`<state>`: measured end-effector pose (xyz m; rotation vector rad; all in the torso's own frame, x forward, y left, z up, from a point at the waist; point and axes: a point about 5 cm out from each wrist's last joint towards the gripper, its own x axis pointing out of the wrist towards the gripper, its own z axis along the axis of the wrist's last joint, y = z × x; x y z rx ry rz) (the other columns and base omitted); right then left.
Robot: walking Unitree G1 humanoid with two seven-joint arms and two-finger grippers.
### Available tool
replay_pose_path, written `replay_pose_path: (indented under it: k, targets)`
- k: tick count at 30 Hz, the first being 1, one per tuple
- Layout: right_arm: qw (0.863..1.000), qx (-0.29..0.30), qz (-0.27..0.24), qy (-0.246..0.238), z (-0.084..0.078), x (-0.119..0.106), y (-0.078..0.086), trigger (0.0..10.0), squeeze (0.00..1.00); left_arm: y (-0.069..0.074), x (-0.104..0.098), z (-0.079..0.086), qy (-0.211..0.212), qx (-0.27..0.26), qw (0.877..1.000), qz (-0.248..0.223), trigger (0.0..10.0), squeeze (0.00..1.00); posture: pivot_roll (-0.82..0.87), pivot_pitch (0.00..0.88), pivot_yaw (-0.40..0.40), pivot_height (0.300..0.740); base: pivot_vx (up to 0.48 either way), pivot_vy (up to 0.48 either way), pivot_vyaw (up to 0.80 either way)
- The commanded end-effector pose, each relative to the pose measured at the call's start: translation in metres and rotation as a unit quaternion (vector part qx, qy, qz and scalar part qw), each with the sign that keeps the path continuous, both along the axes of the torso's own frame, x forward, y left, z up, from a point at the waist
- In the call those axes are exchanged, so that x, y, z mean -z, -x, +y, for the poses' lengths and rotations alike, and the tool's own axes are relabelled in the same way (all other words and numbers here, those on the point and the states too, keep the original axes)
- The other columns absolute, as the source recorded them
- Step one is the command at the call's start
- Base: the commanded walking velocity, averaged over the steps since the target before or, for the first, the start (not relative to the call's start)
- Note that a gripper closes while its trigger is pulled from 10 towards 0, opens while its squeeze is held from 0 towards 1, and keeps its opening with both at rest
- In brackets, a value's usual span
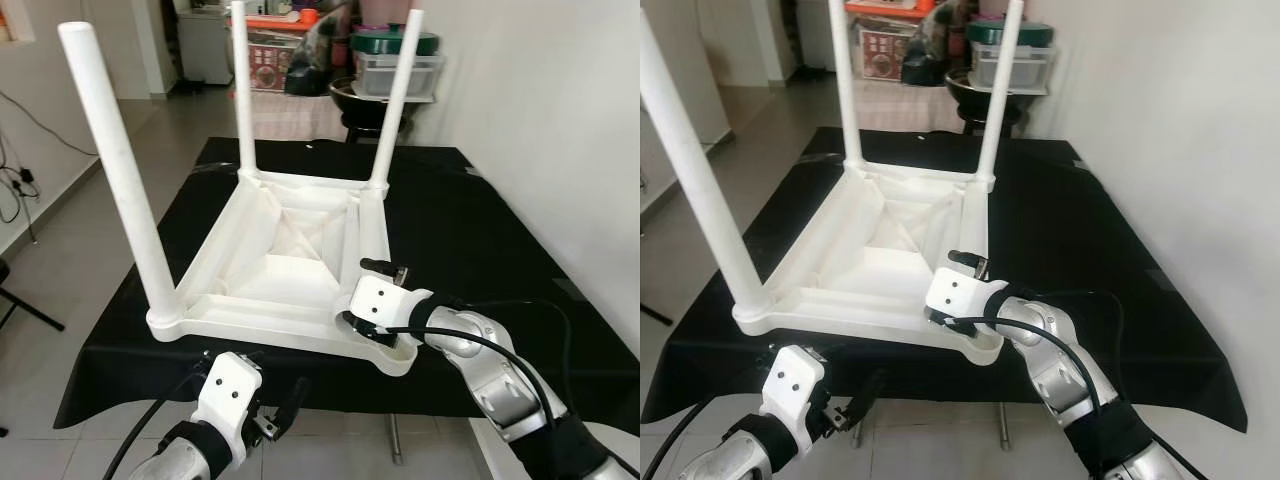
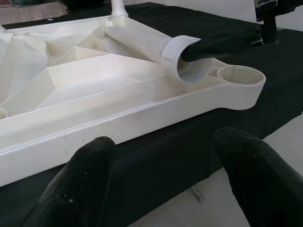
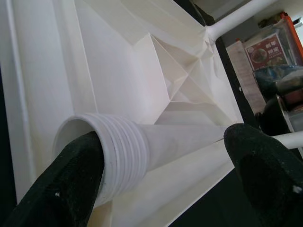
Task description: Building children table
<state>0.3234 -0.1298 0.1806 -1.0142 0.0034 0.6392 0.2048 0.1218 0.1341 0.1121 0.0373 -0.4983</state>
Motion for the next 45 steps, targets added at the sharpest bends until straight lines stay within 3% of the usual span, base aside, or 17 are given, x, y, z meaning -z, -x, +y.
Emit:
replay_pose_path:
  k: [1,8,16,17,22,30,37,40,41,42,43,44,45]
  targets:
    - [1.000,0.007,0.001,0.012,0.000,0.003,-0.003,10.0,0.00,0.002,-0.001,-0.001,-0.007,0.003,1.000,0.000,10.0,0.00,-0.01,0.067,-0.077,0.740,0.000,0.000,0.00]
    - [0.998,0.066,-0.007,0.022,-0.006,0.008,-0.012,10.0,0.00,0.004,-0.001,-0.002,-0.008,0.003,1.000,0.001,10.0,0.00,-0.01,0.069,-0.076,0.740,0.000,0.000,0.00]
    - [0.992,0.124,-0.028,-0.004,0.008,0.020,-0.011,10.0,0.00,0.004,-0.001,-0.003,-0.008,0.007,1.000,0.002,10.0,0.00,0.00,0.064,-0.075,0.740,0.000,0.000,0.00]
    - [0.990,0.132,-0.041,-0.005,0.009,0.023,-0.013,0.0,0.00,0.004,-0.001,-0.003,-0.008,0.007,1.000,0.003,10.0,0.00,0.00,0.061,-0.078,0.740,0.000,0.000,0.00]
    - [0.987,0.143,-0.072,-0.010,0.011,0.028,-0.017,0.0,0.00,0.004,-0.001,-0.004,-0.006,0.004,1.000,0.002,10.0,0.00,0.00,0.062,-0.082,0.740,0.000,0.000,0.00]
    - [0.985,0.152,-0.077,-0.009,0.009,0.031,-0.017,0.0,0.00,0.004,-0.001,-0.004,-0.006,0.001,1.000,0.001,10.0,0.00,0.00,0.062,-0.085,0.740,0.000,0.000,0.00]
    - [0.979,0.174,-0.100,-0.032,-0.007,0.019,-0.022,0.0,0.00,0.002,-0.001,-0.003,-0.006,0.002,1.000,0.001,10.0,0.00,-0.02,0.053,-0.081,0.740,0.000,0.000,0.00]
    - [0.975,0.183,-0.106,-0.069,-0.012,0.011,-0.025,0.0,0.00,0.001,-0.001,-0.002,-0.007,0.003,1.000,0.000,10.0,0.00,-0.02,0.050,-0.077,0.740,0.000,0.000,0.00]
    - [0.970,0.192,-0.100,-0.112,-0.016,0.005,-0.026,0.0,0.00,0.000,-0.001,-0.002,-0.006,0.003,1.000,-0.001,10.0,0.00,-0.03,0.047,-0.075,0.740,0.000,0.000,0.00]
    - [0.970,0.192,-0.100,-0.112,-0.016,0.005,-0.026,0.0,0.00,0.000,-0.001,-0.002,-0.006,0.003,1.000,-0.001,10.0,0.00,-0.03,0.047,-0.075,0.740,0.000,0.000,0.00]
    - [0.960,0.205,-0.090,-0.170,-0.023,-0.003,-0.028,0.0,0.00,-0.002,-0.003,0.000,-0.001,-0.003,1.000,-0.002,10.0,0.00,-0.03,0.044,-0.071,0.740,0.000,0.000,0.00]
    - [0.960,0.205,-0.090,-0.170,-0.023,-0.003,-0.028,0.0,0.00,-0.002,-0.003,0.000,-0.001,-0.003,1.000,-0.002,10.0,0.00,-0.03,0.044,-0.071,0.740,0.000,0.000,0.00]
    - [0.944,0.222,-0.078,-0.233,-0.033,-0.012,-0.030,0.0,0.00,-0.003,-0.004,0.002,0.004,-0.007,1.000,-0.003,10.0,0.00,-0.03,0.043,-0.070,0.740,0.000,0.000,0.00]
